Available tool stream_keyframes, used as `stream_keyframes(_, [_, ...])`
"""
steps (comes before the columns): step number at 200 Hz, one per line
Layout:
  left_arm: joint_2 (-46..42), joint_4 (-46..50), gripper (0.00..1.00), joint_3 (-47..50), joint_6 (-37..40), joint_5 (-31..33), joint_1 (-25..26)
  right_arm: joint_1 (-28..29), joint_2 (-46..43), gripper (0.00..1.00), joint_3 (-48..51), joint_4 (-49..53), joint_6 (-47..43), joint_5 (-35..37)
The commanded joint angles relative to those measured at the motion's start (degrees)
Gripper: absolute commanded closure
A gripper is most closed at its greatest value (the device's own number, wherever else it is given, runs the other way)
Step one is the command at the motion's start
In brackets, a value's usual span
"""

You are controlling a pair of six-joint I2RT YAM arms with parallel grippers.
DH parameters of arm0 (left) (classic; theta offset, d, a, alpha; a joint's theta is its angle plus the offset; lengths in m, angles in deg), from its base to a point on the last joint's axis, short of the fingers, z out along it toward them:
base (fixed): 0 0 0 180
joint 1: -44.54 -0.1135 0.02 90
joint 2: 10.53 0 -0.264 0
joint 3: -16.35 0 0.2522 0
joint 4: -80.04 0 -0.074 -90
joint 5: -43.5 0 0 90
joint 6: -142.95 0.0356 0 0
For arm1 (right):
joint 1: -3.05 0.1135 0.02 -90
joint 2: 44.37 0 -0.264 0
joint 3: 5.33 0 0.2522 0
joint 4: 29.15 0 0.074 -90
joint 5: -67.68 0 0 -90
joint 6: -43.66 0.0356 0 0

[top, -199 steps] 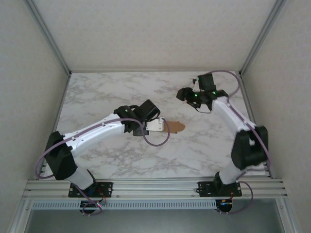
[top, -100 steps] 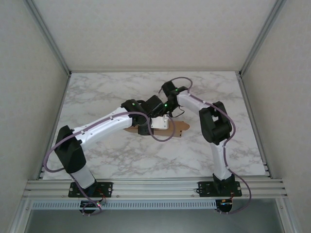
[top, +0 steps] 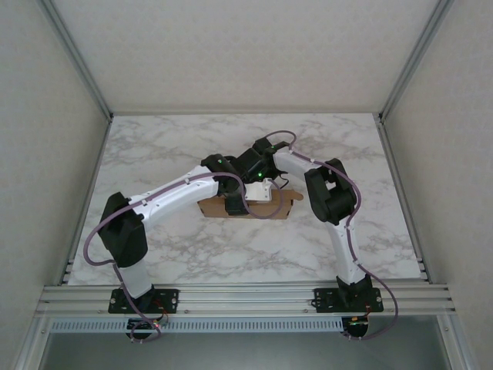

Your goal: Fold the paper box

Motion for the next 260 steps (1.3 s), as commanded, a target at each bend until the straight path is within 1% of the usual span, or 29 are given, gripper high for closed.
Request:
stream_keyframes(1, [-0.89,-0.78,0.33,-0.29,-0.59,2.37,-0.52,0.34,-2.64,0.70,0.08,0.63,-0.29,2.68])
stream_keyframes(14, [-1.25,-1.19,0.30,-0.68,-0.63,3.49,-0.50,0.00,-3.91,0.63,-0.14,-0.03,0.36,3.69])
stream_keyframes(37, [-1.90,-1.80,0.26,-1.07,-0.79,3.53,-0.41,-0.52,-5.52,0.58,-1.05,-0.39,0.62,4.73])
stream_keyframes(52, [-2.54,-2.09,0.21,-0.90,-0.61,3.68,-0.37,-0.75,-6.13,0.56,-1.32,-0.40,0.57,4.94])
stream_keyframes(84, [-4.50,-2.98,0.17,-0.08,-0.61,3.71,-0.31,-0.79,-7.68,0.52,1.13,-2.95,0.71,4.03])
stream_keyframes(93, [-5.31,-3.56,0.14,0.54,-0.61,3.64,-0.32,-0.76,-8.17,0.51,1.84,-3.58,0.59,4.11])
stream_keyframes(95, [-5.45,-3.72,0.11,0.69,-0.55,3.57,-0.33,-0.76,-8.34,0.51,1.97,-3.72,0.61,4.14])
stream_keyframes(97, [-5.66,-3.78,0.03,0.86,-0.53,3.55,-0.32,-0.78,-8.38,0.51,2.05,-3.91,0.57,4.10])
stream_keyframes(101, [-5.97,-4.01,0.01,1.18,-0.45,3.52,-0.36,-0.71,-8.60,0.50,2.34,-4.15,0.50,4.02])
stream_keyframes(117, [-7.16,-4.83,0.00,2.45,-0.26,3.64,-0.24,-0.79,-9.47,0.46,2.96,-4.97,0.60,5.08])
stream_keyframes(157, [-11.13,-8.47,0.00,5.22,-0.60,5.21,-0.15,-0.74,-12.44,0.41,4.95,-7.53,0.71,6.95])
stream_keyframes(193, [-17.18,-12.04,0.00,6.72,-2.04,3.79,0.03,-1.07,-16.68,0.35,5.12,-9.70,1.60,9.75])
stream_keyframes(212, [-21.39,-16.27,0.00,8.30,-3.09,4.17,0.04,-1.53,-19.73,0.32,4.76,-10.69,1.99,12.08])
stream_keyframes(225, [-24.42,-20.75,0.00,10.39,-4.52,6.30,-0.29,-1.99,-22.19,0.31,4.74,-11.44,1.94,13.88])
stream_keyframes(235, [-27.00,-25.22,0.00,12.13,-7.04,9.44,-0.61,-2.11,-24.63,0.30,5.13,-12.21,1.64,15.78])
stream_keyframes(245, [-28.92,-29.18,0.00,13.09,-11.23,12.84,-0.82,-2.42,-27.32,0.30,6.74,-13.60,1.06,17.63])
stream_keyframes(253, [-30.05,-31.73,0.00,13.50,-15.41,16.97,-1.12,-2.54,-30.17,0.31,8.38,-15.07,0.90,19.10])
stream_keyframes(260, [-30.71,-32.10,0.00,13.45,-18.32,19.58,-1.59,-2.68,-32.58,0.33,10.15,-16.51,0.70,20.76])
